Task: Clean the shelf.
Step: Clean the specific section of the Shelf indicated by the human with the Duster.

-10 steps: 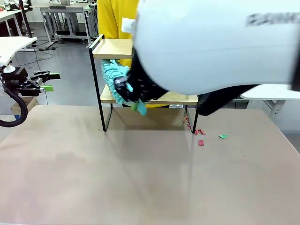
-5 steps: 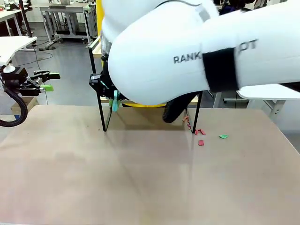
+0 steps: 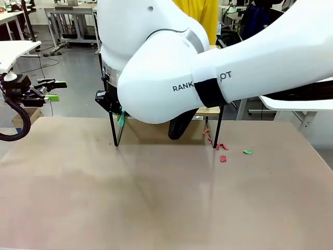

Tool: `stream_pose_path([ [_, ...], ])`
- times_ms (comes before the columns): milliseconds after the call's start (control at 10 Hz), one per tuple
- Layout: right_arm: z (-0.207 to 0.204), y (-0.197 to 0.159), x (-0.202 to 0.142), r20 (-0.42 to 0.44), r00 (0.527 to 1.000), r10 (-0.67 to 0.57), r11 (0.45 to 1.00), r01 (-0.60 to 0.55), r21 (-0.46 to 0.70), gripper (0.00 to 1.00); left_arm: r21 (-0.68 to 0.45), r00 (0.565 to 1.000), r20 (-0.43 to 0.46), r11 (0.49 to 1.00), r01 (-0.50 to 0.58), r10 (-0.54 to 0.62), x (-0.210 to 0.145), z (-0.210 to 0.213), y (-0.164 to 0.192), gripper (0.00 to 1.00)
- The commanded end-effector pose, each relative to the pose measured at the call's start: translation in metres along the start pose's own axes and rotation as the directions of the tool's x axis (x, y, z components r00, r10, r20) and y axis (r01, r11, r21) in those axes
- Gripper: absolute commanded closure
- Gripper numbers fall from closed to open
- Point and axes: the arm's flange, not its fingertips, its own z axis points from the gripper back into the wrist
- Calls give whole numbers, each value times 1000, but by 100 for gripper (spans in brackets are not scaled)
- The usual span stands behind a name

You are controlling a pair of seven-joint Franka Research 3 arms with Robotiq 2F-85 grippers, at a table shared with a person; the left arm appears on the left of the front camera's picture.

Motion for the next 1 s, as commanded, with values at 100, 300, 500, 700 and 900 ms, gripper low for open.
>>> stream_pose_path([
  [100, -8, 5, 7, -21, 999, -44, 999, 44, -10, 87, 3, 1000, 1, 1000, 4, -4, 4, 0, -3, 0],
  [300, -7, 4, 5, -105, 994, -15, 1000, 15, 1, 87, 3, 1000, 1, 1000, 4, -4, 4, 0, -3, 0],
  [500, -15, -2, 7, -29, 999, -29, 1000, 28, -8, 87, 3, 1000, 1, 1000, 4, -4, 4, 0, -3, 0],
  [700, -15, -2, 7, -29, 999, -29, 1000, 28, -8, 87, 3, 1000, 1, 1000, 4, -4, 4, 0, -3, 0],
  [900, -12, -19, 16, -55, 997, -62, 998, 60, -37, 87, 3, 1000, 1, 1000, 4, -4, 4, 0, -3, 0],
])
